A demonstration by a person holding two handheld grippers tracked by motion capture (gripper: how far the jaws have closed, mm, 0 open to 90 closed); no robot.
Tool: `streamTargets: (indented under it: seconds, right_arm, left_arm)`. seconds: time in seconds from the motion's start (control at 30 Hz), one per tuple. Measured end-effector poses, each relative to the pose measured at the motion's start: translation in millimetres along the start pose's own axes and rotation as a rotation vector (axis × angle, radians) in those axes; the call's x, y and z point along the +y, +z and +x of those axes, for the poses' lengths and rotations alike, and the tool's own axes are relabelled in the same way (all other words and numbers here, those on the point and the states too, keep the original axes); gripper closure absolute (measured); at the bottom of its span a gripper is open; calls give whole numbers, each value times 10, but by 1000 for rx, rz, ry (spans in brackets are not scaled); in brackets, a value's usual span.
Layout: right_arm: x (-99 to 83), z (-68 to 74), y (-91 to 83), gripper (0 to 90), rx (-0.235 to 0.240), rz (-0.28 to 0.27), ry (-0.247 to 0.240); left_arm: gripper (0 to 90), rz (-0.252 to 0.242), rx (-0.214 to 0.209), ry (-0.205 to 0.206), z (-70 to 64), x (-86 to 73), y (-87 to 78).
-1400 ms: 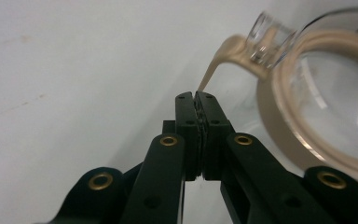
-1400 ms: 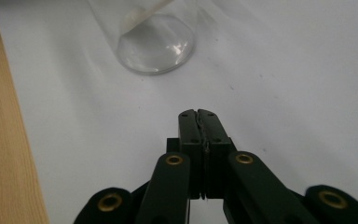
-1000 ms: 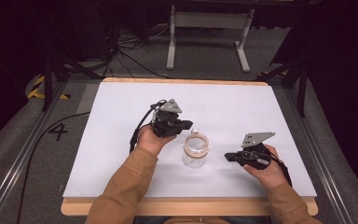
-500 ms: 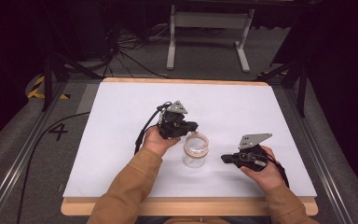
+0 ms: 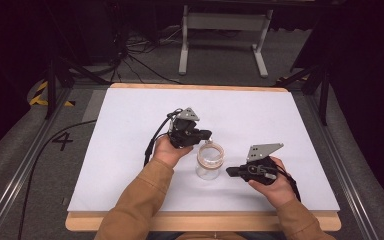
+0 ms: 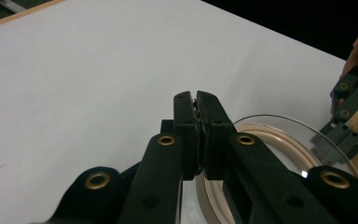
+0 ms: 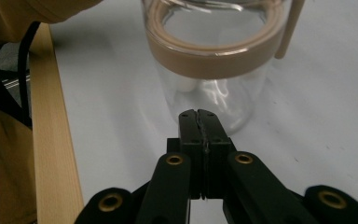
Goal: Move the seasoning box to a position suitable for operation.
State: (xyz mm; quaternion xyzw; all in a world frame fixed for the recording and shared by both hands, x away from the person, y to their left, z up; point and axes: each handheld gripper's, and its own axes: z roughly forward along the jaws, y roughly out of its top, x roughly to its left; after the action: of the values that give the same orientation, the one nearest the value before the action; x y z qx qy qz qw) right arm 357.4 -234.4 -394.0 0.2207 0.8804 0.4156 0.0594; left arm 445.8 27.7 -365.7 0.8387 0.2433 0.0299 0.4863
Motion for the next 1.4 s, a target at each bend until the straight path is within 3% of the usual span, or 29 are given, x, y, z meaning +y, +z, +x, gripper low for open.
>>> streamTargets:
  seconds: [0.33, 0.47, 0.67, 1.07, 1.23, 1.4]
  right_arm:
    - [79, 46, 2, 900, 19, -32, 7]
    - [110, 53, -9, 900, 27, -54, 13]
    - [137, 73, -16, 900, 24, -63, 7]
    - [153, 78, -22, 900, 11, -68, 4]
    - [160, 81, -16, 900, 12, -68, -1]
    - [171, 86, -13, 900, 15, -70, -2]
  left_arm:
    - [893, 3, -24, 3, -2, 6, 31]
    - [895, 1, -27, -15, -4, 7, 35]
    - [896, -12, -66, -65, 56, -6, 38]
    - [897, -10, -64, -79, 58, -5, 41]
    - [898, -15, -87, -114, 88, -16, 39]
    - [898, -16, -86, -115, 91, -20, 39]
